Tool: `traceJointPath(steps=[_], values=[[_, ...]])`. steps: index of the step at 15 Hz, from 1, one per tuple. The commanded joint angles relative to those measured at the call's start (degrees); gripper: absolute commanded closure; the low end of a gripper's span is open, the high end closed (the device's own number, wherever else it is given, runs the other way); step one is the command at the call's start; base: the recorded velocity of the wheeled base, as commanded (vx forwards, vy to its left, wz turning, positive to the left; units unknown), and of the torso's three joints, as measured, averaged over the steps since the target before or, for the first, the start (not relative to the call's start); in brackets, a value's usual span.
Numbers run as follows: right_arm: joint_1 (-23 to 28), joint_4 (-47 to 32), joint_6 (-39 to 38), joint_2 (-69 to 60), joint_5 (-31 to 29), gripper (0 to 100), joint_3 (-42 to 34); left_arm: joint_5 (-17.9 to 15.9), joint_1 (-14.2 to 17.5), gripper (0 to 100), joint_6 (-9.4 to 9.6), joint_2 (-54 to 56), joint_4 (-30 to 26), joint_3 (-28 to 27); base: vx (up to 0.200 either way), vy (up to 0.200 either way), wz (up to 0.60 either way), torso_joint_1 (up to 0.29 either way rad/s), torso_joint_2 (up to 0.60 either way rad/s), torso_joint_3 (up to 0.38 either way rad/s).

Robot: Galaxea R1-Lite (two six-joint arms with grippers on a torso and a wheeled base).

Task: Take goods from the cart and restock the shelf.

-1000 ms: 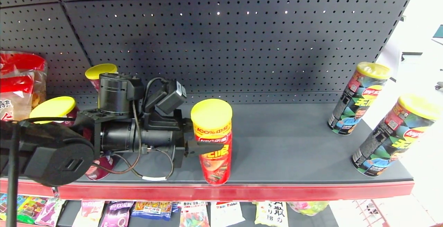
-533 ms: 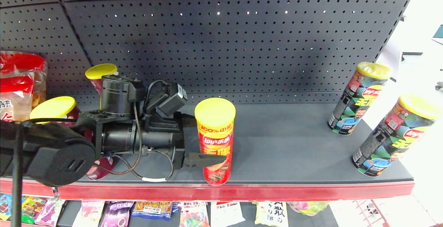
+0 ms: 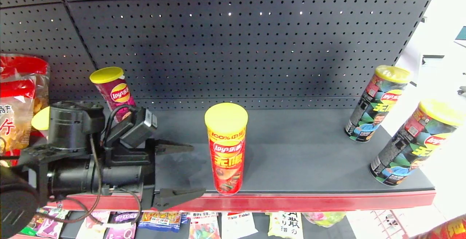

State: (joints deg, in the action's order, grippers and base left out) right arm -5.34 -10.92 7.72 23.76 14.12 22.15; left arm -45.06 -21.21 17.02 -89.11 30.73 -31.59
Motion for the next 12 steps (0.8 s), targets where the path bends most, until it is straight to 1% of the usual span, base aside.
traceJointPath(steps=[1,2,4,5,8,10,12], values=[[-0.11,0.29,1.25,14.65,3.81,100,6.59,0.76,3.28,0,-0.23,9.4,-0.06,6.62,0.0,0.0,0.0,0.0,0.0,0.0],[-0.64,1.25,1.16,16.58,3.9,100,6.77,0.76,3.99,0,-0.32,12.12,-0.15,8.91,0.0,0.0,0.0,0.0,0.0,0.0],[-4.42,3.54,0.98,18.16,3.64,100,5.97,0.85,5.57,0,-0.49,15.99,-0.23,12.87,0.0,0.0,0.0,0.0,0.0,0.0],[-5.47,3.72,0.98,18.69,3.64,100,5.89,0.85,6.01,0,-0.93,17.57,-0.23,14.36,0.0,0.0,0.0,0.0,0.0,0.0],[-5.73,3.72,0.98,19.48,3.64,100,6.06,1.99,6.01,0,-2.87,20.56,-0.23,16.03,0.0,0.0,0.0,0.0,0.0,0.0],[-5.73,3.72,0.98,19.66,3.55,100,5.8,2.96,6.01,0,-4.98,23.11,-0.32,16.64,0.0,0.0,0.0,0.0,0.0,0.0],[-5.73,3.72,0.98,19.39,3.46,100,5.62,3.13,6.01,0,-5.06,23.99,-0.5,16.64,0.0,0.0,0.0,0.0,0.0,0.0]])
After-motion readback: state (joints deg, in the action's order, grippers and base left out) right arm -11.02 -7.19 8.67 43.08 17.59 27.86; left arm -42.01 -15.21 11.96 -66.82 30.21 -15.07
